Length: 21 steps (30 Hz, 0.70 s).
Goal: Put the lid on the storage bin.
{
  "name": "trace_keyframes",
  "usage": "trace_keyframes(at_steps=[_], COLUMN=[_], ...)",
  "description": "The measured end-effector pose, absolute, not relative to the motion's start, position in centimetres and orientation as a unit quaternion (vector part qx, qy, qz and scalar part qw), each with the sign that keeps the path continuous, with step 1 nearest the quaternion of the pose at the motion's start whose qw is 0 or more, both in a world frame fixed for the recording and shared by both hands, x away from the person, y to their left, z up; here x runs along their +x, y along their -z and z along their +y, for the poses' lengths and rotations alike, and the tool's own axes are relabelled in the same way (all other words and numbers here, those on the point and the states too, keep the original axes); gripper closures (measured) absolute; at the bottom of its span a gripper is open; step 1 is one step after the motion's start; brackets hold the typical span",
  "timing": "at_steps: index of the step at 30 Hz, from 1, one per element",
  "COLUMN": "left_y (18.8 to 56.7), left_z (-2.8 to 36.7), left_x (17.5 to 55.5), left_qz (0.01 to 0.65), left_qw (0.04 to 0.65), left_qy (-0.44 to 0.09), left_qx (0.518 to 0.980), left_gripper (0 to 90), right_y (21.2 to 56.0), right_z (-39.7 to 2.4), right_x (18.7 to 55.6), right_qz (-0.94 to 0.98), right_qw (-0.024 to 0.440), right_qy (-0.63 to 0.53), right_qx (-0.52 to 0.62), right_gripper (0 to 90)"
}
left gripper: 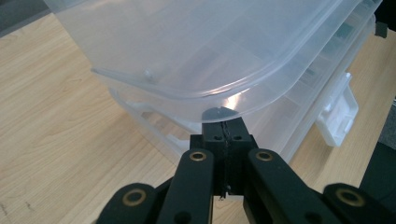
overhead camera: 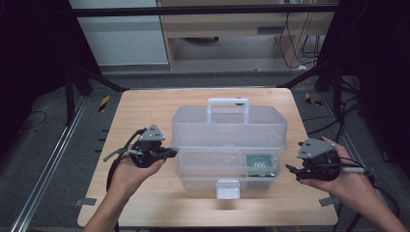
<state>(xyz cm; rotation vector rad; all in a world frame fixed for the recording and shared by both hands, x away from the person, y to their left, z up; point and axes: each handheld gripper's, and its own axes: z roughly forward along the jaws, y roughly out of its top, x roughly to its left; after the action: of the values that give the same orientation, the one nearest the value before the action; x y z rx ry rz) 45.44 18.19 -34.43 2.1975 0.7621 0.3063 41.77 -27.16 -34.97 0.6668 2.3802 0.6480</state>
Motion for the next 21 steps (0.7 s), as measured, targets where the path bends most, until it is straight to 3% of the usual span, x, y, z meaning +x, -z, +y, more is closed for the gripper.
trace_keyframes(at_steps=[21], left_y=[35.6], left_z=[18.6], left_x=[45.0], left_qz=[0.303], left_qw=[0.382], left_qy=[-0.121], left_qx=[0.865], left_gripper=[90.0], right_y=[35.6], right_z=[-27.4], right_x=[42.0], right_qz=[0.893], right_qw=[0.283], right_qy=[-0.238], right_qx=[0.257], right_gripper=[23.0])
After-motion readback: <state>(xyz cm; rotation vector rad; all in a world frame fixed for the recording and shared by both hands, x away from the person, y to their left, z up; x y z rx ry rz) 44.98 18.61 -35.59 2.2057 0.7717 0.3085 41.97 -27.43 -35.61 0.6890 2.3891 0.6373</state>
